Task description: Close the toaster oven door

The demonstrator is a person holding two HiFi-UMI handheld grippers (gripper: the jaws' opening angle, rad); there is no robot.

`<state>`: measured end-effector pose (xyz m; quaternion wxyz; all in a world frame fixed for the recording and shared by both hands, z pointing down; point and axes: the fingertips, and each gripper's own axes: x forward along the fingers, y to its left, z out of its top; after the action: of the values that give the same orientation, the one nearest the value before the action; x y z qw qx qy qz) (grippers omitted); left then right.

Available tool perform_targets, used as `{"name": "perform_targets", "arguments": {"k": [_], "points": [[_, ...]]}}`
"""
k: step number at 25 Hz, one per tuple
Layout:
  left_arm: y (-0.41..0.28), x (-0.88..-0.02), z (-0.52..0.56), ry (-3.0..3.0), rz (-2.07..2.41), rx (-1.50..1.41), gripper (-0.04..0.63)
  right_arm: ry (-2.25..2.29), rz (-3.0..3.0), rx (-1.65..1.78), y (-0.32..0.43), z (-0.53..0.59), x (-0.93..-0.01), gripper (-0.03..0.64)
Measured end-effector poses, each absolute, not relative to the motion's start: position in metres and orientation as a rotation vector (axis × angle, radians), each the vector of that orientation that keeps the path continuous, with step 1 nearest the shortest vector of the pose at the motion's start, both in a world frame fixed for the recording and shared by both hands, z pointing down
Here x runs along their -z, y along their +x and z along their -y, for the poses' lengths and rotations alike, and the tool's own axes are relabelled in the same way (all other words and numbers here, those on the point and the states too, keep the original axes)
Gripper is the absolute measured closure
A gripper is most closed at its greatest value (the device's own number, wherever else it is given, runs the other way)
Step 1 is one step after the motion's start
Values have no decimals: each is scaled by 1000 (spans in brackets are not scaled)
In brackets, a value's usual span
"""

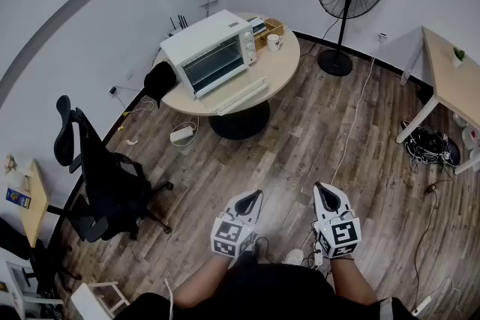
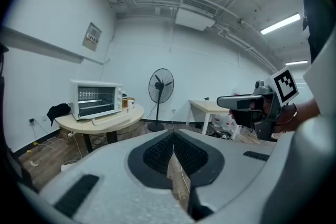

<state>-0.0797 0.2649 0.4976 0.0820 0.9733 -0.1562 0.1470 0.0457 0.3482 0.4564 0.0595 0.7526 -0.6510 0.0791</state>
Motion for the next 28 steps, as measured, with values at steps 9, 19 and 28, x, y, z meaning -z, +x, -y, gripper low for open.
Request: {"name": "perform_targets", "arguments": {"k": [9,19,28], "points": [[-93,-492,-236,2961,565,-399,589,2354,1950,-202,46,-329,-450,621],[-125,-478,-152,2981,679,-347,589,2409,2042,-231,27,-252,-442,620],[-140,-492,-97,3004,556,-387,589,2368,2003,-269,-6,-194,-457,620]]}}
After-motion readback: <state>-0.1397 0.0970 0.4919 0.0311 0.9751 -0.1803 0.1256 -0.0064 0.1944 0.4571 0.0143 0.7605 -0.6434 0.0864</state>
